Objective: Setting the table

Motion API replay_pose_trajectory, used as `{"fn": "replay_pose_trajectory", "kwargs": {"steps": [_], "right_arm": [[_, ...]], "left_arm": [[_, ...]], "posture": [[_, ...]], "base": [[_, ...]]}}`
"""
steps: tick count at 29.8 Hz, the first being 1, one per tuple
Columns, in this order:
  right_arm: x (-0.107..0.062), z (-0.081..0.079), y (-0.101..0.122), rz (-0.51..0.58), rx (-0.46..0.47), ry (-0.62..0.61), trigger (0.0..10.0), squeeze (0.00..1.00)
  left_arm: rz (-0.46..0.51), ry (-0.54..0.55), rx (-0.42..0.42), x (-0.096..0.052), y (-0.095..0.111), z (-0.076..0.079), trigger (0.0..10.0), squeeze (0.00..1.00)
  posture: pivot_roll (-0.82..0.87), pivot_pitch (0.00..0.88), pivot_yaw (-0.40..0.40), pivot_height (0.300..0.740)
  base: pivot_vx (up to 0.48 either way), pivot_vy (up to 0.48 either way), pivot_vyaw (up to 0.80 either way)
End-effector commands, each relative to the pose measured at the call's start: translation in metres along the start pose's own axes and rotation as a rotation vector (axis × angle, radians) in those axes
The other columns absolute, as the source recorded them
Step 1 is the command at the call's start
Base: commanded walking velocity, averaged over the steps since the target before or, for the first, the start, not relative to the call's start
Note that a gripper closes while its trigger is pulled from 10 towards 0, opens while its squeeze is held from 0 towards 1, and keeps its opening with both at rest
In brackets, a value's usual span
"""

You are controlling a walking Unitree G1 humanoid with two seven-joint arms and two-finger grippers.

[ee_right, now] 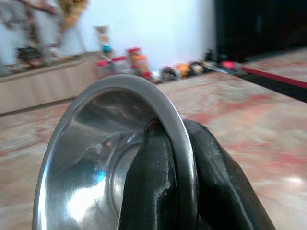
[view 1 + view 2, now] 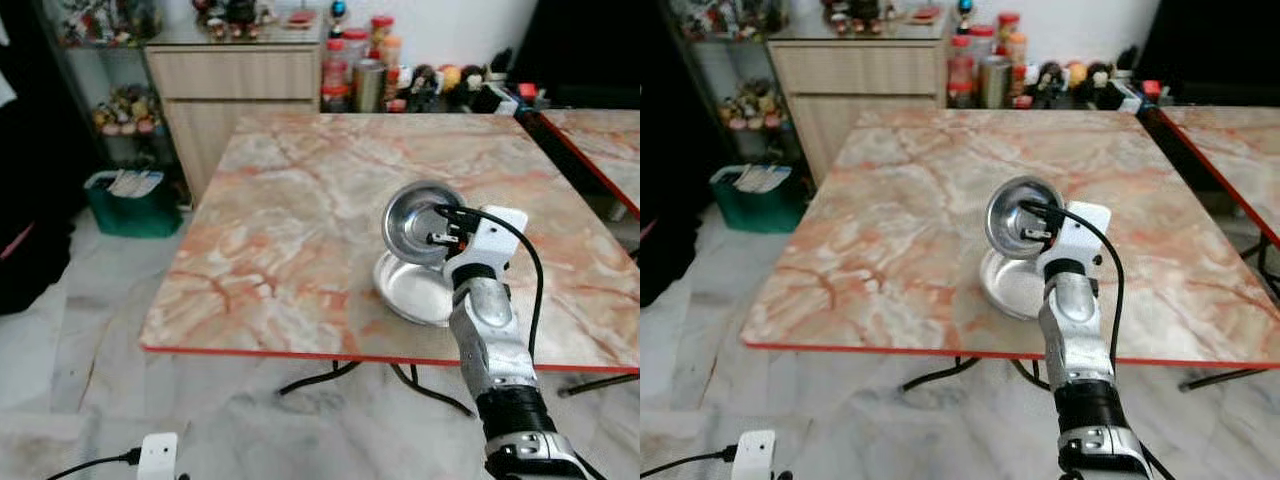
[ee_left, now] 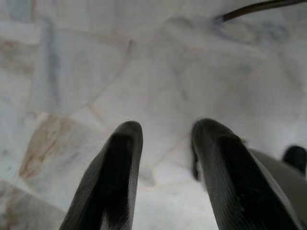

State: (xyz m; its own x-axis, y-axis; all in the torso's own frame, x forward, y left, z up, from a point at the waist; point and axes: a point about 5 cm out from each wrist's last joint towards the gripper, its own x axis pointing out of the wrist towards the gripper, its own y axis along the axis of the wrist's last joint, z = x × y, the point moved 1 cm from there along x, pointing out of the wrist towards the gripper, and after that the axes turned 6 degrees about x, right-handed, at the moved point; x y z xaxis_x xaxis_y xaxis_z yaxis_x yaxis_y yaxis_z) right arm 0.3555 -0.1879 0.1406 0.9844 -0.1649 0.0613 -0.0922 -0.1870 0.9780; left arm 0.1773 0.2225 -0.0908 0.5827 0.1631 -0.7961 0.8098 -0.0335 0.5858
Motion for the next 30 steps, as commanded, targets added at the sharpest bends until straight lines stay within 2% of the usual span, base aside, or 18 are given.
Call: {"fn": "replay_pose_trajectory", "kwargs": {"steps": [1,6,13,16,20,22,30], "right_arm": [[0.002,-0.003,0.01,0.027,0.026,0.0,10.0,0.0],[-0.004,-0.001,0.012,-0.025,0.157,-0.034,10.0,0.0],[-0.007,-0.001,0.02,-0.032,0.242,-0.051,10.0,0.0],[-0.005,0.006,0.014,-0.096,0.279,-0.128,10.0,0.0],[-0.005,0.011,0.007,-0.143,0.299,-0.171,10.0,0.0],[-0.004,0.013,-0.003,-0.201,0.33,-0.191,10.0,0.0],[-0.005,0.013,-0.016,-0.293,0.319,-0.207,10.0,0.0]], "left_arm": [[-0.005,0.008,-0.006,0.0,-0.002,-0.002,10.0,0.0],[-0.005,0.009,-0.004,0.0,-0.002,-0.003,10.0,0.0],[-0.004,0.007,-0.003,0.0,-0.002,-0.003,10.0,0.0],[-0.002,0.003,-0.002,0.0,-0.001,-0.002,10.0,0.0],[0.001,0.001,-0.003,0.0,0.0,-0.002,10.0,0.0],[0.001,0.0,-0.002,0.0,0.001,-0.001,10.0,0.0],[-0.002,0.0,0.0,0.0,-0.001,-0.002,10.0,0.0]], "posture": [[0.01,0.0,0.001,0.74],[0.01,0.0,0.0,0.74],[0.01,0.0,0.002,0.74],[0.01,0.0,0.002,0.74],[0.01,0.0,0.002,0.74],[0.01,0.0,0.0,0.74],[0.01,0.0,-0.001,0.74]], "base": [[0.0,0.0,0.0],[0.0,0.0,0.0],[0.0,0.0,0.0],[0.0,0.0,0.0],[0.0,0.0,0.0],[0.0,0.0,0.0],[0.0,0.0,0.0]]}}
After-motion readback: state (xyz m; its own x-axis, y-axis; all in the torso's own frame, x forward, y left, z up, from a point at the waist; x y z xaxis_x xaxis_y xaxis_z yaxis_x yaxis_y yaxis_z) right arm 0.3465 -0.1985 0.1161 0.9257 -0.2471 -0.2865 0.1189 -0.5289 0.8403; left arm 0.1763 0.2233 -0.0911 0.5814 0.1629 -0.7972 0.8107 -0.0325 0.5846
